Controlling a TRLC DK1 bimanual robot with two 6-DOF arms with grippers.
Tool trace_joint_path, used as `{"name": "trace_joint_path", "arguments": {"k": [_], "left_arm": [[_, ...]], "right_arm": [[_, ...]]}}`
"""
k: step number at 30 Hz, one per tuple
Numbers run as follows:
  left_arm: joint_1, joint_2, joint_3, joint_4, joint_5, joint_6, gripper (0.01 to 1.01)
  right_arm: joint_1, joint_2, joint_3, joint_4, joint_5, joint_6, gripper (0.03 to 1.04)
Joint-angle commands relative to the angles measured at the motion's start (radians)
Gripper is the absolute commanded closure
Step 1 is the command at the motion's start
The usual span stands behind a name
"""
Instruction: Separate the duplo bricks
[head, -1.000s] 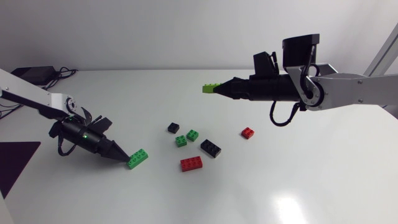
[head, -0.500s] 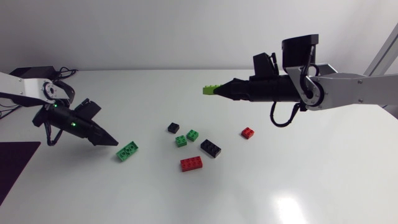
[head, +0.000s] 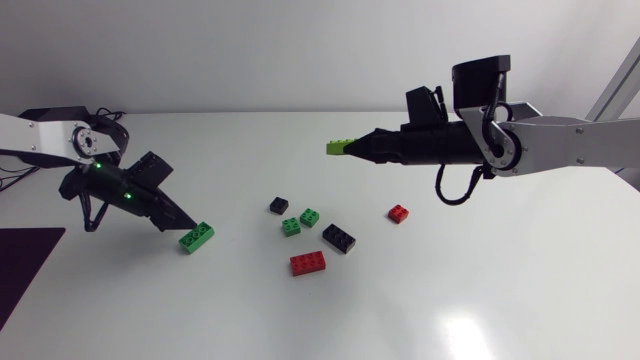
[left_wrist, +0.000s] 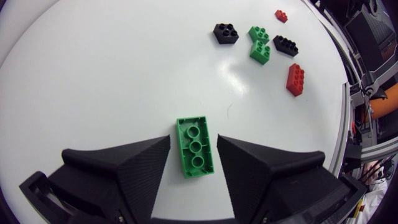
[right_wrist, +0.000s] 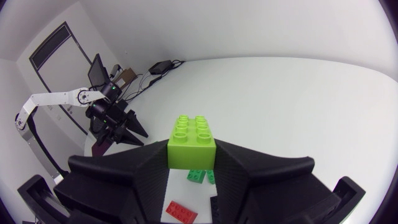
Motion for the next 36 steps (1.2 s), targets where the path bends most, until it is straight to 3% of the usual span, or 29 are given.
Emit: {"name": "trace_joint_path", "arguments": {"k": [1,8,16,20,26,36], "left_arm": [[-0.022,-0.050,-0.060,0.027,-0.026,-0.025,0.490],[-0.054,-0.117,-0.110,0.066,-0.067,-0.048,0.490],[-0.073,-0.155,-0.135,0.095,-0.110,-0.052,0.490],[-0.085,-0.177,-0.158,0.118,-0.140,-0.054,0.490],[-0.096,-0.201,-0.193,0.162,-0.186,-0.055,0.490],[-0.168,-0.221,-0.282,0.299,-0.336,-0.069,0.490]], "right_arm": [[0.002,-0.002,0.015,-0.020,-0.008,-0.017,0.95],[0.041,0.037,0.058,-0.121,0.084,-0.112,0.95],[-0.008,0.159,0.127,-0.194,0.157,-0.255,0.95],[0.005,0.217,0.121,-0.175,0.257,-0.368,0.95],[0.069,0.289,0.058,-0.026,0.401,-0.492,0.95],[0.088,0.404,0.046,0.020,0.441,-0.572,0.95]]}}
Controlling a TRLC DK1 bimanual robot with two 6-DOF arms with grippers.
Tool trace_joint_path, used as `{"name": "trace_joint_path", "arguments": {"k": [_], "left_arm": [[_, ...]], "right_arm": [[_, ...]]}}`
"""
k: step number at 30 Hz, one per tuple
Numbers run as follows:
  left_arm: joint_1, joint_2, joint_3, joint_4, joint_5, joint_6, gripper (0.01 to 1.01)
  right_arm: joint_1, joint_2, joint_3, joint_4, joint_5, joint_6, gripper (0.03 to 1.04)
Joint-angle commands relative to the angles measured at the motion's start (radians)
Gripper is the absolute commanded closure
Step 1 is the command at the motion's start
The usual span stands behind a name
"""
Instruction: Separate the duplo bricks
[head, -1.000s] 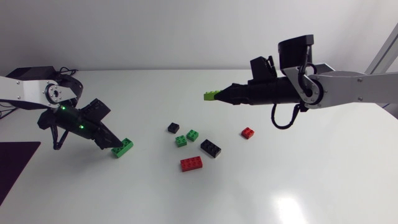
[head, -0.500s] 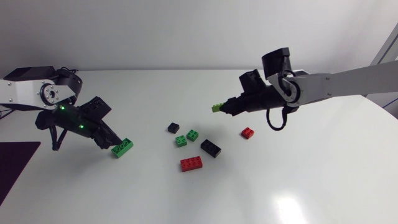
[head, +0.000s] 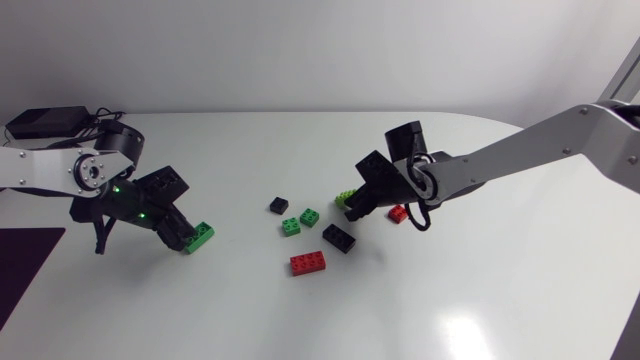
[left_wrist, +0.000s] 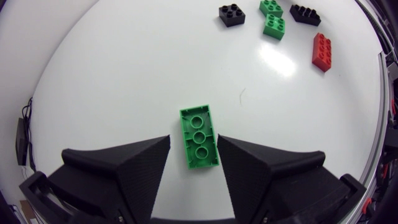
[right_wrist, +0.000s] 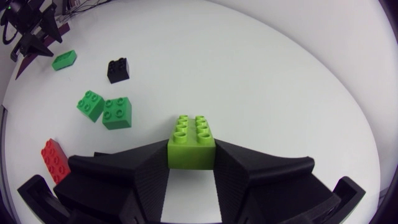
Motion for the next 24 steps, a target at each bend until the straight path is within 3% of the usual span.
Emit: {"name": "trace_joint_path", "arguments": {"k": [1,7,19,24], "left_arm": [[-0.018,-0.014,-0.037,0.025,-0.027,-0.019,0.490],[-0.044,-0.013,-0.043,0.048,-0.063,-0.028,0.490],[-0.138,0.035,-0.003,0.060,-0.175,-0.059,0.489],[-0.144,0.108,0.064,0.039,-0.208,-0.069,0.489]], "right_arm": [[0.007,0.026,-0.031,0.015,0.012,-0.044,0.95],[0.007,0.028,-0.060,0.015,0.015,-0.070,0.86],[0.020,-0.003,-0.109,-0.006,0.018,-0.096,0.39],[0.021,-0.025,-0.123,-0.016,0.023,-0.099,0.31]]}}
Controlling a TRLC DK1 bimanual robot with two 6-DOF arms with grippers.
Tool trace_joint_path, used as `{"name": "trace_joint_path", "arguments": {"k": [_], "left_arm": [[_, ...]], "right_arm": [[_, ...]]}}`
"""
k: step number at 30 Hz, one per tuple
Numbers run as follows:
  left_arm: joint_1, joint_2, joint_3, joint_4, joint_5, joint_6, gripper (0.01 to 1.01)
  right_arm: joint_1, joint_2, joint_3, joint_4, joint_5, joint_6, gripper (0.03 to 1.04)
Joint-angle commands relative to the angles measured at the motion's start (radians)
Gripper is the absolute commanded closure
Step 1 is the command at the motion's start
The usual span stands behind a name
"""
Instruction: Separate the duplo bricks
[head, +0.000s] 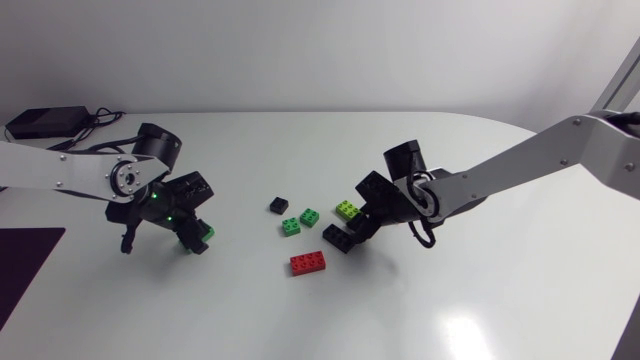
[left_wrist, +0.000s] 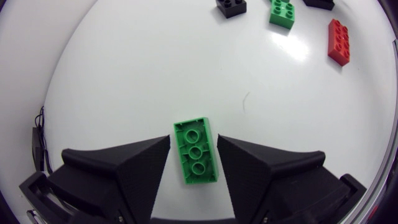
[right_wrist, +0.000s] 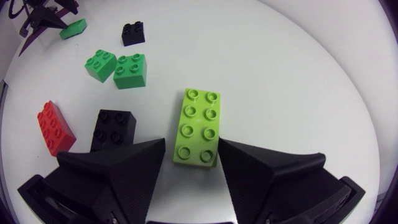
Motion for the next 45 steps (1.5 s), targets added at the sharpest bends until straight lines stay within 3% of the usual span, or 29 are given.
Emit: {"name": "trace_joint_path", "arguments": {"k": [1,20,25,33,42,45], "left_arm": [[-0.008,0.055,0.051,-0.014,-0.017,-0.019,0.489],[-0.041,0.161,0.156,-0.073,-0.122,-0.035,0.489],[-0.026,0.177,0.181,-0.100,-0.126,-0.081,0.489],[0.042,0.233,0.288,-0.284,-0.063,-0.205,0.489],[0.034,0.254,0.281,-0.300,-0.062,-0.260,0.493],[0.031,0.268,0.285,-0.300,-0.062,-0.268,0.556]], "right_arm": [[0.008,-0.025,-0.031,-0.018,0.005,-0.028,0.30],[0.001,-0.189,-0.045,-0.119,0.003,-0.043,0.25],[0.004,-0.201,-0.053,-0.121,0.002,-0.043,0.24],[0.004,-0.215,-0.060,-0.123,0.002,-0.045,0.24],[0.005,-0.227,-0.067,-0.129,0.000,-0.043,0.24],[0.005,-0.235,-0.073,-0.129,-0.001,-0.043,0.24]]}}
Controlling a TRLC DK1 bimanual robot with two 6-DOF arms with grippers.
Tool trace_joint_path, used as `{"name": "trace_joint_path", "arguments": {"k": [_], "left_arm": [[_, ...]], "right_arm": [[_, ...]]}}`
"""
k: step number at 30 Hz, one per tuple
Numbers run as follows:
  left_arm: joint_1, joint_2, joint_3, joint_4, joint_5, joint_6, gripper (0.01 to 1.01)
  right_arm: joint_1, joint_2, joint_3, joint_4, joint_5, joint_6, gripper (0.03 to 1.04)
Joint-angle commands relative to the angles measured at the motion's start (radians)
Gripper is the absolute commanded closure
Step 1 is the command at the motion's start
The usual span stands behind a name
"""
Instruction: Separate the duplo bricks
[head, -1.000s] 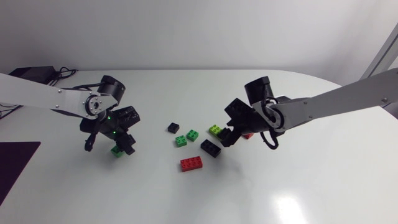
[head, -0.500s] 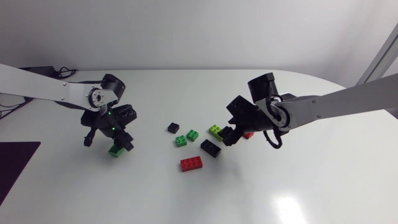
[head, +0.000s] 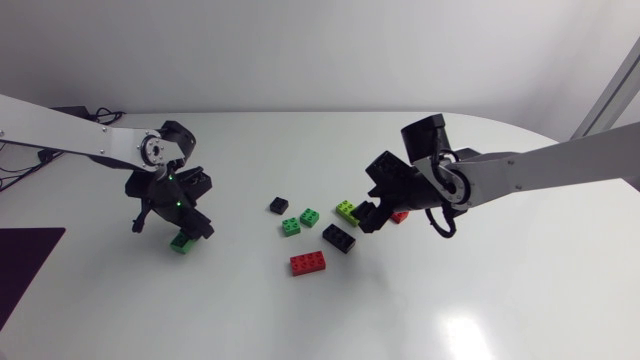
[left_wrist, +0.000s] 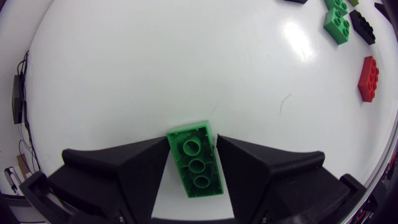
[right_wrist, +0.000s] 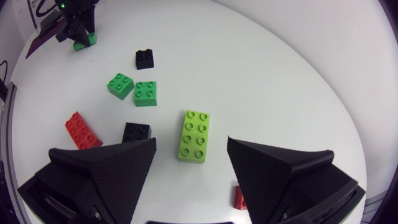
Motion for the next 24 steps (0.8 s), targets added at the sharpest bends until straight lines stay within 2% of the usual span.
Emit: {"name": "trace_joint_path", "arguments": {"k": [1,5,8,13,17,24], "left_arm": [[-0.007,0.035,0.021,-0.013,0.008,-0.028,0.579],[-0.014,0.041,0.020,-0.005,0.008,-0.031,0.707],[-0.017,0.021,0.011,0.023,0.025,-0.031,0.715],[-0.019,-0.061,-0.043,0.076,0.141,-0.022,0.741],[-0.013,-0.132,-0.095,0.104,0.308,-0.011,0.744],[0.121,-0.261,-0.131,0.127,0.833,0.030,0.744]], "right_arm": [[0.005,-0.021,-0.033,-0.016,-0.001,-0.021,0.24],[0.005,-0.027,-0.040,-0.016,-0.003,-0.023,0.24],[0.005,-0.037,-0.045,-0.016,-0.006,-0.023,0.24],[0.001,-0.067,-0.048,-0.025,-0.027,-0.023,0.24],[-0.004,-0.093,-0.045,-0.045,-0.098,-0.020,0.24],[-0.059,-0.078,0.047,-0.195,-0.458,0.009,0.24]]}}
